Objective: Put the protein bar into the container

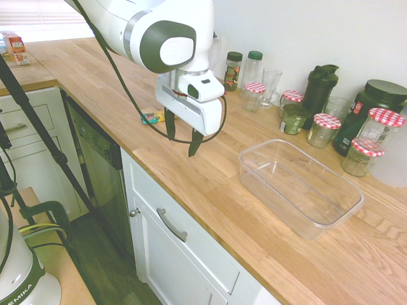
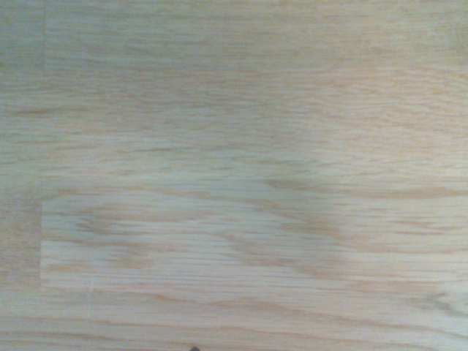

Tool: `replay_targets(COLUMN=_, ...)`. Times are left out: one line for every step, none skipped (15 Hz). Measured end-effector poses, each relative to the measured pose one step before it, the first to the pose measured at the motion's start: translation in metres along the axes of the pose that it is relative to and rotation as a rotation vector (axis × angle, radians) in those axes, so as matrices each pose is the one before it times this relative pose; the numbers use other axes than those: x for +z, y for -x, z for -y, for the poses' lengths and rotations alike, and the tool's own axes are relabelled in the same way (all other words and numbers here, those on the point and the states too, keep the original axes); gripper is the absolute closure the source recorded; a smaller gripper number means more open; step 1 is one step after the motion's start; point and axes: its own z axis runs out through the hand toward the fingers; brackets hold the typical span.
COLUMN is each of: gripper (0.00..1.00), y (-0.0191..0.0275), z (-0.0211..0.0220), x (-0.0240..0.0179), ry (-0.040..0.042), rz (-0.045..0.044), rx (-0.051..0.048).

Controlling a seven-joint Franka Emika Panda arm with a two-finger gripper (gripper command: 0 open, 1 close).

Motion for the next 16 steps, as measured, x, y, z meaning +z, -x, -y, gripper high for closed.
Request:
replay_targets(gripper=0.00, y=-0.00016, z=-0.00010, x=0.00045, ry=0.00228, rz=-0.00104, rx=-0.00175)
replay_targets(gripper=0.00, y=0.00040, z=0.00056, x=-0.00010, ry=0.00394, rz=-0.00491, rx=-0.00365)
replay_targets(gripper=0.00, y=0.00446, z=0.00550, x=-0.00221, ry=0.00004, rz=-0.00831, rx=-0.00486)
replay_targets(gripper=0.00, y=0.00916, z=0.01088, x=-0.00494, ry=-0.00268, rz=-0.01420, rx=-0.00798)
replay_targets(gripper=0.00, y=0.01338, z=0.01516, x=-0.00657, ry=-0.00246, rz=-0.02154, rx=-0.01066)
replay_targets(gripper=0.00, y=0.01880, z=0.01885, x=-0.00721, ry=-0.00103, rz=-0.02495, rx=-0.01041)
replay_targets(gripper=0.00, y=0.01817, z=0.01847, x=-0.00730, ry=-0.00308, rz=-0.01892, rx=-0.00271)
replay_targets(gripper=0.00, y=0.01756, z=0.01878, x=-0.00472, ry=-0.00419, rz=-0.01291, rx=0.00381)
replay_targets(gripper=0.00, y=0.01507, z=0.01868, x=-0.00200, ry=-0.00146, rz=-0.00733, rx=0.00765)
replay_targets(gripper=0.00, y=0.01181, z=0.01857, x=0.00125, ry=0.00027, rz=-0.00124, rx=0.01305)
replay_targets(gripper=0.00, y=0.01047, z=0.01766, x=0.00499, ry=0.00401, rz=0.00119, rx=0.02010)
replay_targets(gripper=0.00, y=0.00816, z=0.01652, x=0.00552, ry=0.00336, rz=0.00384, rx=0.02241)
replay_targets(gripper=0.00, y=0.00533, z=0.01674, x=0.00678, ry=-0.00081, rz=-0.00040, rx=0.02058)
replay_targets(gripper=0.00, y=0.00498, z=0.01361, x=0.00786, ry=0.00193, rz=0.00534, rx=0.01965)
replay_targets(gripper=0.00, y=0.00228, z=0.01139, x=0.00608, ry=0.00162, rz=0.00766, rx=0.01660)
replay_targets(gripper=0.00, y=0.00002, z=0.01022, x=0.00698, ry=0.00193, rz=0.00075, rx=0.01269)
